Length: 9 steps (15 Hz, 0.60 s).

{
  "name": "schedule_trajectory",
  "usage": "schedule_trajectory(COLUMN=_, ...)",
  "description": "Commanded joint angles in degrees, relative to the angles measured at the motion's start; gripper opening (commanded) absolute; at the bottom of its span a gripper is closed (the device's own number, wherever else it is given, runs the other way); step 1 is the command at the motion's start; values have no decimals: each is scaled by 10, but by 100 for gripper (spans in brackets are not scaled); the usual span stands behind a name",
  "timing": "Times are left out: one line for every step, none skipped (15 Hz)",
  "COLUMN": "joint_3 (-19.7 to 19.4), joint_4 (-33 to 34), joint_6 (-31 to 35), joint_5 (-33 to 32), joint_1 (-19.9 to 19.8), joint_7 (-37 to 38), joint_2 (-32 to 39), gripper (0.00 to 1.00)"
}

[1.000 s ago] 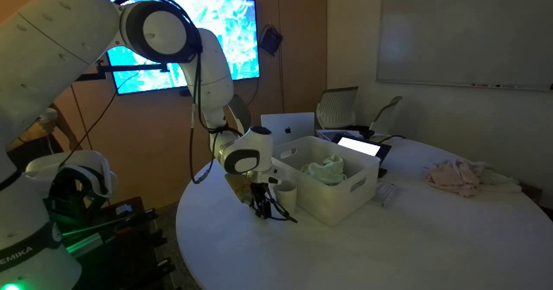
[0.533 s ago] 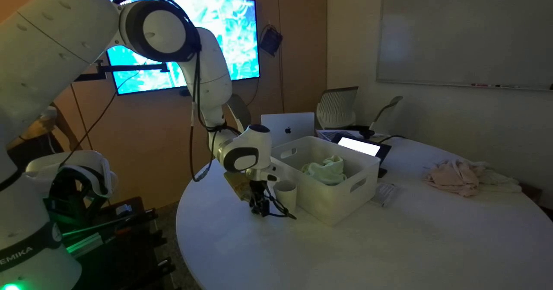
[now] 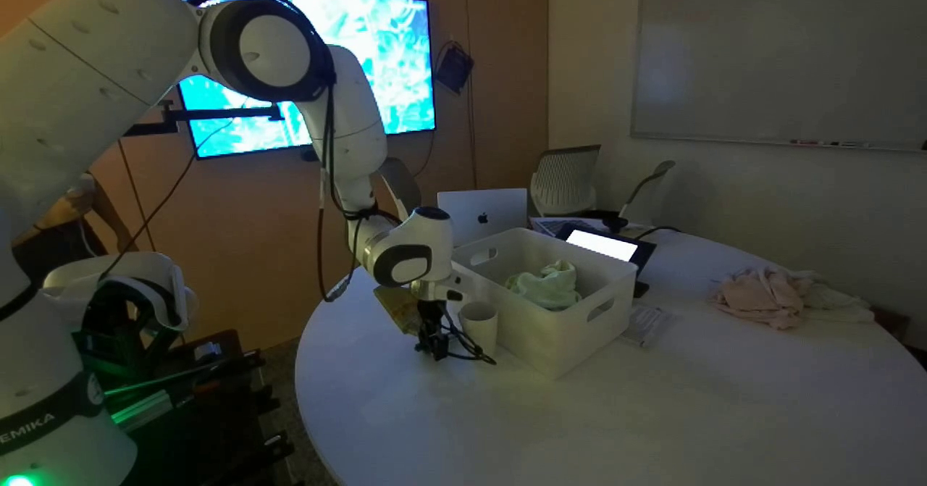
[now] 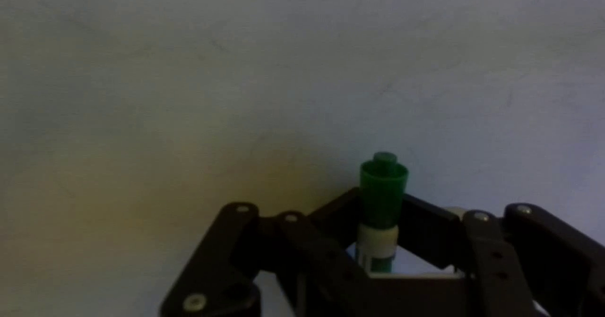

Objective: Put the towels in the basket and the smaller objects into the white mug

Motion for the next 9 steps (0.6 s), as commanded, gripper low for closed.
schedule_trajectory(joint_3=-10, joint_4=-7, joint_6=-6, joint_5=-1, joint_1=9, joint_7=-6, joint_2=-10, gripper=0)
schedule_trajectory(joint_3=-12, joint_4=-10, joint_6=-7, joint_5=-2, joint_1=11, joint_7=-6, joint_2=-13, gripper=0)
schedule_trajectory(joint_3=-15, joint_4=-17, joint_6=-6, joint_5=-5, joint_1=15, joint_7=-5, joint_2=-20, gripper=1)
schedule_trajectory(joint_3=-16, joint_4=-20, joint_6=-12, joint_5=-8, joint_1=16, joint_7=-7, joint_2=-24, gripper=0)
schedule_trajectory(joint_3=-18, joint_4=-22, joint_6=-17, joint_5=-12, joint_1=19, joint_7=-9, joint_2=-28, gripper=1)
schedule_trajectory(joint_3=-20, joint_4=-25, joint_6=-20, joint_5=-15, joint_1=22, joint_7=-11, joint_2=-32, gripper=0)
schedule_trajectory(joint_3=-23, joint_4=-30, joint_6=-23, joint_5=-19, joint_1=27, joint_7=-12, joint_2=-38, gripper=1)
schedule_trajectory(joint_3=-28, joint_4=-34, joint_6=-22, joint_5=-23, joint_1=34, joint_7=-12, joint_2=-43, gripper=1)
schedule_trajectory(joint_3=-33, joint_4=-39, joint_6=-24, joint_5=-28, joint_1=39, joint_7=-12, joint_2=-49, gripper=1)
